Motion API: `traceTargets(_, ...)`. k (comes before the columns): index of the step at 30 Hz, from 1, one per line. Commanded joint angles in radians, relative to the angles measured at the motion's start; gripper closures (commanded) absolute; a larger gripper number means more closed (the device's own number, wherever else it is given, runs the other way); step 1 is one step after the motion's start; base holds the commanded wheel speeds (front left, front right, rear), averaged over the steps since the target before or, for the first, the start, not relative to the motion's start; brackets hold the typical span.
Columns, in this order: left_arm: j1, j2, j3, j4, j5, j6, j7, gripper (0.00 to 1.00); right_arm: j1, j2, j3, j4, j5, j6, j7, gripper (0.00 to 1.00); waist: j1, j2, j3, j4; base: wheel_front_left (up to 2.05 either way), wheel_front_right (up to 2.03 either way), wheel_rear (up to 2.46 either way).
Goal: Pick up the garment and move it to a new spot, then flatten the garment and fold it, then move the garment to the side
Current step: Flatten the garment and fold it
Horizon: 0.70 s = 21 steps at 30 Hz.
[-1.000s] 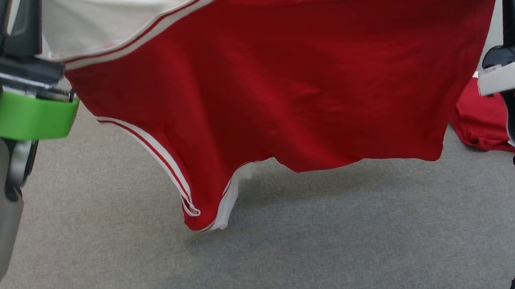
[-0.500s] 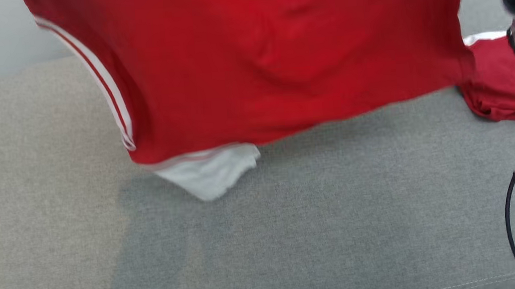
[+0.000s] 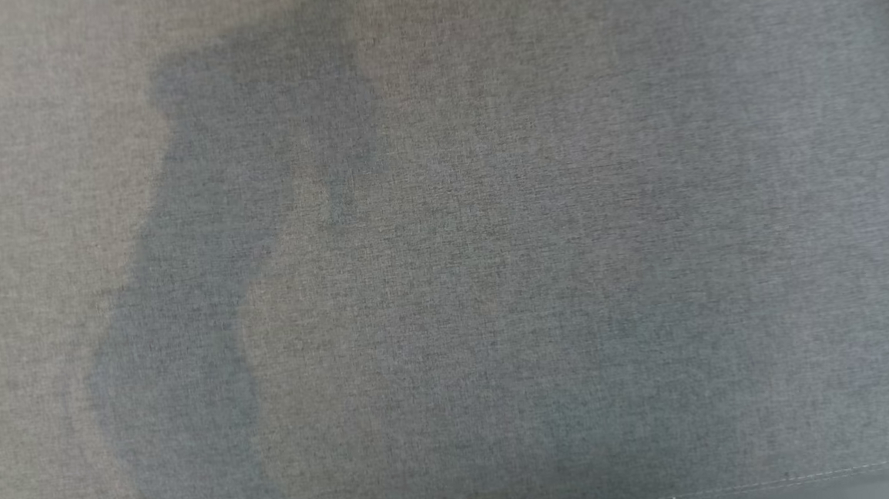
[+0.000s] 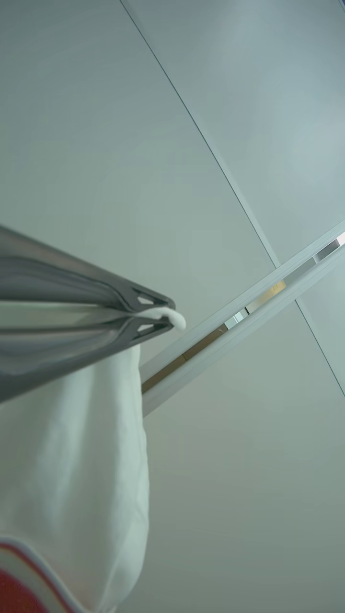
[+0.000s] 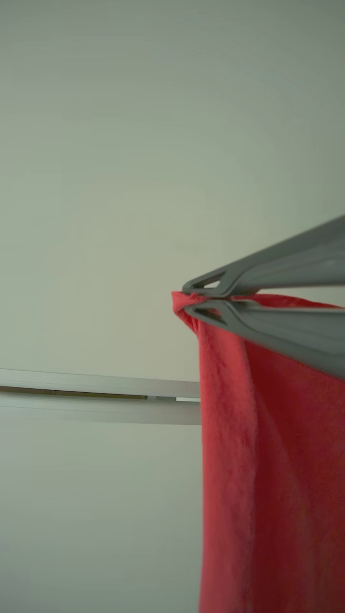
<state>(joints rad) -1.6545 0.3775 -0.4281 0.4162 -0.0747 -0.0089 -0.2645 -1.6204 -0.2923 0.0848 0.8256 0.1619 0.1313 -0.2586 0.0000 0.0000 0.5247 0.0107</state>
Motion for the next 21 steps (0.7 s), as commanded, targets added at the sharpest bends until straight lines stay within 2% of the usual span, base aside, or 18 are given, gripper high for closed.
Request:
traceTargets(1,0.043,0.006,0.007,-0.006,-0.011,-0.005,0.001,1.0,0.008,-0.005,0.007,0.003,-0.008,-0.001,-0.008,1.0,0.0,0.0,0.14,0.065,0.0,0.0,0.0)
traceTargets(6,0.179,-0.008,0.042,-0.05,-0.025,-0.015,0.0,1.0,0.084,-0.023,0.011,-0.018,0.012,-0.001,-0.006,1.0,0.0,0.0,0.168,0.101,0.0,0.0,0.0)
traceTargets(10,0.32,-0.015,0.063,-0.112,-0.016,-0.024,0.0,1.0,0.205,-0.022,-0.002,-0.075,0.041,-0.001,-0.006,1.0,0.0,0.0,0.144,0.114,0.0,0.0,0.0)
traceTargets(16,0.62,-0.001,0.091,-0.243,-0.01,-0.03,0.0,1.0,0.488,-0.025,-0.052,-0.221,0.098,-0.001,-0.007,1.0,0.0,0.0,0.022,0.095,0.0,0.0,0.0)
traceTargets(21,0.918,0.013,0.124,-0.343,-0.021,-0.025,0.0,1.0,0.76,-0.005,-0.149,-0.327,0.139,-0.001,-0.007,1.0,0.0,0.0,-0.1,0.069,0.0,0.0,0.0)
